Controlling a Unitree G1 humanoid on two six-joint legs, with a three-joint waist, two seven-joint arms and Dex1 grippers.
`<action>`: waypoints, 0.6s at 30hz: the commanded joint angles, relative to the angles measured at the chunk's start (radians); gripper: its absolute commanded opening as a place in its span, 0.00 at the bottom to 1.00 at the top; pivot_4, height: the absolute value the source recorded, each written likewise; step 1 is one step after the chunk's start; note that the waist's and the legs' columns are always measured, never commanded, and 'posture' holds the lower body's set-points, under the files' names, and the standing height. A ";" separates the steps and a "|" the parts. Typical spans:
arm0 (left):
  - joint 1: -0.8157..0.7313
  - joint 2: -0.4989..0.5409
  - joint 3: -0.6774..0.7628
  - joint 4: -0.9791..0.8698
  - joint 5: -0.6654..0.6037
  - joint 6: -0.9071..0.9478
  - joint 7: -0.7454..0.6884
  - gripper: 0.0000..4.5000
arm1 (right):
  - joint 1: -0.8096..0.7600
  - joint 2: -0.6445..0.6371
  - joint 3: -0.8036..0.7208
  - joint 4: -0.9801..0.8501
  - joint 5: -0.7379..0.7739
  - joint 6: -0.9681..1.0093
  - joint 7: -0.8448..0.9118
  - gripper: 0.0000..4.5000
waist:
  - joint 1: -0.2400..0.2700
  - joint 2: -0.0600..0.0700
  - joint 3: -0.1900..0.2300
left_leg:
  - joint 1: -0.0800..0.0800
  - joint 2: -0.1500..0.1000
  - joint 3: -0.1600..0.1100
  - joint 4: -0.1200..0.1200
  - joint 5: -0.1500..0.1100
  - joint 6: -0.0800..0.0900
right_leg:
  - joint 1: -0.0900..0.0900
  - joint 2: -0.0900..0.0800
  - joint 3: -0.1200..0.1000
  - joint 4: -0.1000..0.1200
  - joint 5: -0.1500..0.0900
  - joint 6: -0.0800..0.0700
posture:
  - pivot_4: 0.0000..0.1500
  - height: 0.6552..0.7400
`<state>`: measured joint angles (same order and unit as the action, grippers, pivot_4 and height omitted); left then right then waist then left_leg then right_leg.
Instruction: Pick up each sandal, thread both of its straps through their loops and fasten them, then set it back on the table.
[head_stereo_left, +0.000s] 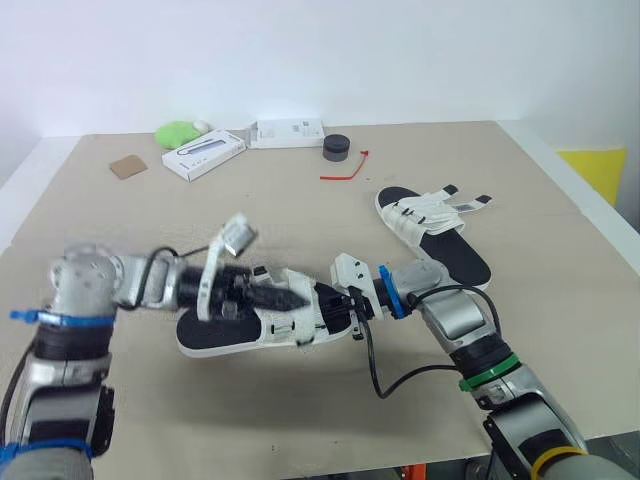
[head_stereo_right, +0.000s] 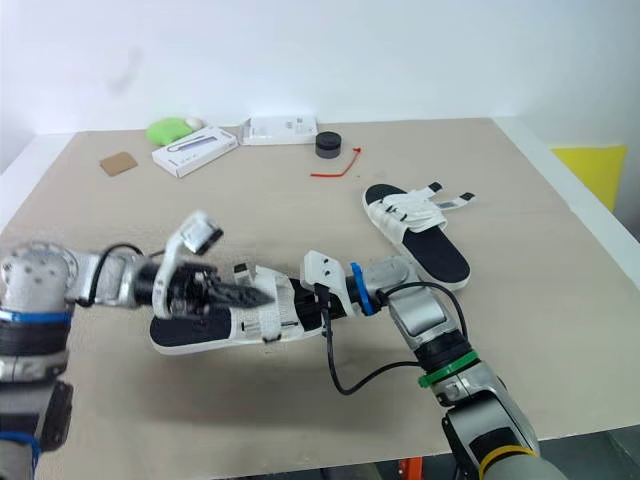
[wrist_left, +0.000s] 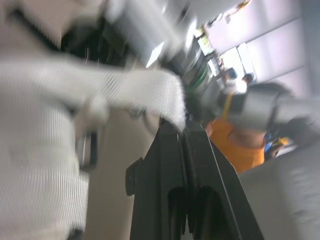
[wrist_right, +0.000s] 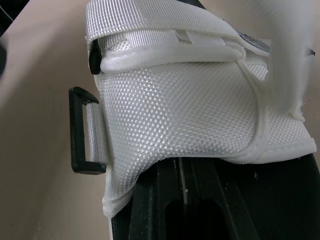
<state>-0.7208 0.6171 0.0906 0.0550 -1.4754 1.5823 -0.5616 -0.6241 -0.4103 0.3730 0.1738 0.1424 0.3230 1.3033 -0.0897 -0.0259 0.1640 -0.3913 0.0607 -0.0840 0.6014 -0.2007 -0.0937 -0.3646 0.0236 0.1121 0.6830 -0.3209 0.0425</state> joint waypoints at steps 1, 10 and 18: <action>-0.056 -0.019 0.017 0.109 0.020 0.010 -0.008 0.01 | 0.048 0.012 0.092 0.067 -0.045 0.025 0.015 0.00 | -0.003 0.000 0.000 | 0.000 0.000 0.000 0.000 0.000 0.000 | 0.000 0.000 0.000 0.000 0.000 0.000 | 1.00 1.00; -0.118 -0.102 0.005 0.274 0.179 0.000 -0.023 0.01 | 0.044 0.015 0.087 0.070 -0.046 0.025 0.014 0.00 | -0.007 0.000 0.000 | 0.000 0.000 -0.001 -0.001 0.000 0.000 | 0.000 0.000 0.000 0.000 0.000 0.000 | 1.00 1.00; -0.106 -0.114 -0.002 0.279 0.225 0.032 -0.069 0.01 | 0.061 0.001 0.084 0.049 -0.045 0.035 0.008 0.00 | -0.008 0.000 0.000 | 0.000 0.000 -0.001 -0.001 0.001 -0.001 | 0.000 0.000 0.000 0.000 0.000 0.000 | 1.00 1.00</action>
<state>-0.8215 0.4945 0.0810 0.3503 -1.2444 1.6061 -0.6063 -0.6256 -0.4033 0.3732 0.1789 0.1425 0.3188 1.3047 -0.0972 -0.0258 0.1641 -0.3918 0.0608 -0.0847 0.6008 -0.2002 -0.0945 -0.3650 0.0238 0.1117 0.6832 -0.3208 0.0422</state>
